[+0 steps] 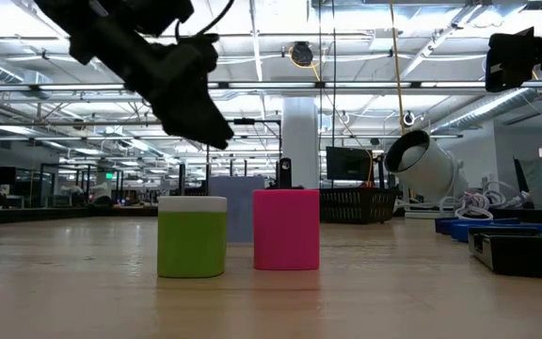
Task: Pick & Place Office items
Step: Put the blue charger adapter into the left black bin
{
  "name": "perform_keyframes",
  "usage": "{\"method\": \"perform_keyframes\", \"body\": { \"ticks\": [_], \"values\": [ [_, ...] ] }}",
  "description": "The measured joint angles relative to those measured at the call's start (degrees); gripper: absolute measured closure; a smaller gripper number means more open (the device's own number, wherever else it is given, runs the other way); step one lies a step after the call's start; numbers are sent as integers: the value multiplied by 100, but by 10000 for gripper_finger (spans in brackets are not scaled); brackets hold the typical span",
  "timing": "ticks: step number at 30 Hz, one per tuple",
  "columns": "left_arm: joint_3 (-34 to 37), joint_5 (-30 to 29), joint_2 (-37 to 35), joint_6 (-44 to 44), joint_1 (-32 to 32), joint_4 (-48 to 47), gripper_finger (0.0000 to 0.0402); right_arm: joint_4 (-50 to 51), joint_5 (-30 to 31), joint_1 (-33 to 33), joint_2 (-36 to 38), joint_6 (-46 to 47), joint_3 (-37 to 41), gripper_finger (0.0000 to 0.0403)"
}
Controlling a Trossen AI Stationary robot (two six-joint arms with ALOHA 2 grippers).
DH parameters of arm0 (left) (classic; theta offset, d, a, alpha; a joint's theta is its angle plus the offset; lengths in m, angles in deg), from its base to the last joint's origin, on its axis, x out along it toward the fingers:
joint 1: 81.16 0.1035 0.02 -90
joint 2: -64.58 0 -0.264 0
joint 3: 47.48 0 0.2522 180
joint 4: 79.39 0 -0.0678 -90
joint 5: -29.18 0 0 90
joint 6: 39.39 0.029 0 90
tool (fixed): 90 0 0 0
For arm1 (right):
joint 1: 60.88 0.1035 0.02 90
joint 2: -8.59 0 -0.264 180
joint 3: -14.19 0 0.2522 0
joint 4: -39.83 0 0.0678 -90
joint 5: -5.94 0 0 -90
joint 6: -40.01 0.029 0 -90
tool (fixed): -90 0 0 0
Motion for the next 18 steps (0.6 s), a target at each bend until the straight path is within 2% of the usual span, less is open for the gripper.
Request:
{"method": "perform_keyframes", "body": {
  "ticks": [6, 8, 11, 18],
  "values": [
    [-1, 23, 337, -8, -1, 367, 144, -2, -1, -1, 2, -1, 0, 179],
    [-1, 306, 312, -184, 1, 497, 142, -2, -1, 0, 1, 1, 0, 179],
    [2, 1435, 138, -184, 1, 719, 144, -2, -1, 1, 2, -1, 0, 179],
    [-7, 4832, -22, -38, -132, 1661, 165, -2, -1, -1, 2, 1, 0, 179]
  ]
}}
